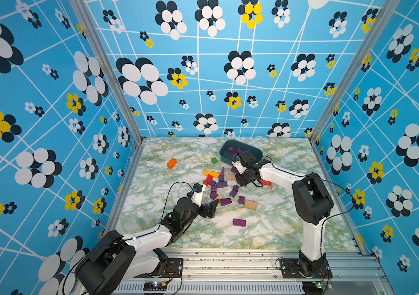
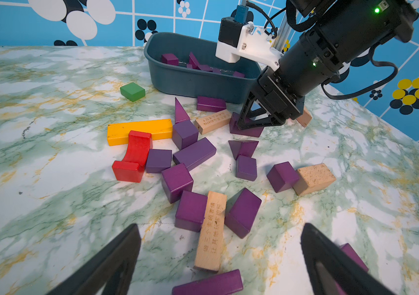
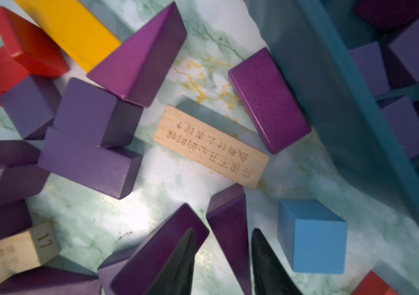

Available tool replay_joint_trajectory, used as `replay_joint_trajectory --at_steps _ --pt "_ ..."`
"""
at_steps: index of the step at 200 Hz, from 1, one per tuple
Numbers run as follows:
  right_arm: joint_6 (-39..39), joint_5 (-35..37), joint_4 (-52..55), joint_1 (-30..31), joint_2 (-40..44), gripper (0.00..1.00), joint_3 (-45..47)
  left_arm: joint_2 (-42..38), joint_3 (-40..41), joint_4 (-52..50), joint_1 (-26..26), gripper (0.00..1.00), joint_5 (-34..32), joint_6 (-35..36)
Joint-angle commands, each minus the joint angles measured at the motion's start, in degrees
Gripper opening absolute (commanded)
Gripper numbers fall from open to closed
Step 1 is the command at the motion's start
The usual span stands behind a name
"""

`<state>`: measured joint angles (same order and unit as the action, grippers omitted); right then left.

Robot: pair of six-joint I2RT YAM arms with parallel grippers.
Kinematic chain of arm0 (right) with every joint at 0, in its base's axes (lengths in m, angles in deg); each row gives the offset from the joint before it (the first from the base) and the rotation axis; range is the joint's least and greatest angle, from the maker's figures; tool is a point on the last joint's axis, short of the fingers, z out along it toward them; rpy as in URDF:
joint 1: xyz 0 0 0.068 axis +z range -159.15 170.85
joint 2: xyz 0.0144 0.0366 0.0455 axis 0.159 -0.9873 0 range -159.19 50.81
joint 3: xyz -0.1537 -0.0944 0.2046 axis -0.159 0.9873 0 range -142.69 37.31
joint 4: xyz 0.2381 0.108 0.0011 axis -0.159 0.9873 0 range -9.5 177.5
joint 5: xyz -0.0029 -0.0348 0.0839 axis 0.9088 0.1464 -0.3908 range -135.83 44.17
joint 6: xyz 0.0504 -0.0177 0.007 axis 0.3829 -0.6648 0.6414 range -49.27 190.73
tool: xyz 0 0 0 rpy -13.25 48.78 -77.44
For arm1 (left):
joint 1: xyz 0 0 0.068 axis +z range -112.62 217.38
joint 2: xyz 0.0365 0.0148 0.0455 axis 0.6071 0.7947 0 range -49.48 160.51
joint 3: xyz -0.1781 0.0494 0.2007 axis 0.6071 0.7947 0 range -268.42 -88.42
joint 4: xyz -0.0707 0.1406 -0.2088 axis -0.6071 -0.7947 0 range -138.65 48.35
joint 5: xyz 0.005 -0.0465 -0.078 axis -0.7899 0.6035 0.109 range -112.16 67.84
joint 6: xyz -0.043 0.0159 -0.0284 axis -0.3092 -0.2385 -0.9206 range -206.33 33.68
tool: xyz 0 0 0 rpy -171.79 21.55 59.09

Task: Pick purple bricks into the storage bin
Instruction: Pick up the building block from the center of the board.

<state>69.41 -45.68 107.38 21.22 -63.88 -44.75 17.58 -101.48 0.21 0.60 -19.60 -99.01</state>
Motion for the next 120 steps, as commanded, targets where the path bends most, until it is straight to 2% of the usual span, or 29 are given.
replay_joint_trajectory --at_steps 1,120 --pt "-0.59 1.61 1.63 0.26 0.55 0.4 -0.95 0.27 -1.53 -0.18 -0.32 0.99 -0.72 -0.57" --pt "1.11 3.18 2.61 0.29 -6.11 0.37 -5.63 0.41 -0.67 3.4 -0.29 1.0 3.62 0.19"
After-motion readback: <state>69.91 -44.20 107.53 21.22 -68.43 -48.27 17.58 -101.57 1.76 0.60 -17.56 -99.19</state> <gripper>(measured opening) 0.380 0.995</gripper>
